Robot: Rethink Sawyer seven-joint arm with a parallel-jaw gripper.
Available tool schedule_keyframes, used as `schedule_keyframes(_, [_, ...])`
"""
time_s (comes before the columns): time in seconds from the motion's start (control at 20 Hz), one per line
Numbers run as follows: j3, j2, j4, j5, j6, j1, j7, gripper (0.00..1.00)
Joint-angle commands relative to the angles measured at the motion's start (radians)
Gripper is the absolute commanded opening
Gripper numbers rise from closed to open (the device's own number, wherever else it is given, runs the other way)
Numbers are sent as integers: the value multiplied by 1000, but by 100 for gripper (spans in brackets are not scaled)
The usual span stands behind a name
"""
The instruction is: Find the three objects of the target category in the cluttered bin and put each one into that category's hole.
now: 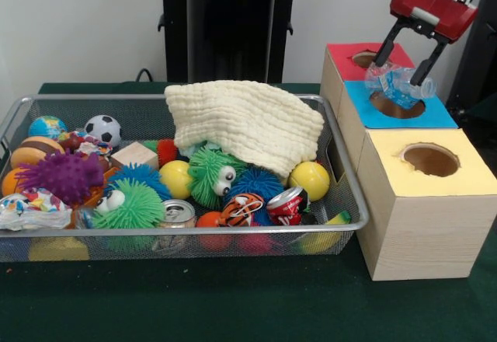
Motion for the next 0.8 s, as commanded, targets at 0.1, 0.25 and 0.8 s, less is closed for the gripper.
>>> schedule_keyframes(0.1, [191, 18, 90, -38, 11, -34, 162, 100])
schedule_keyframes(0.25, [191, 18, 89, -37, 12, -35, 163, 100])
schedule_keyframes(0.8, [181, 27, 100, -45, 26, -30, 161, 100])
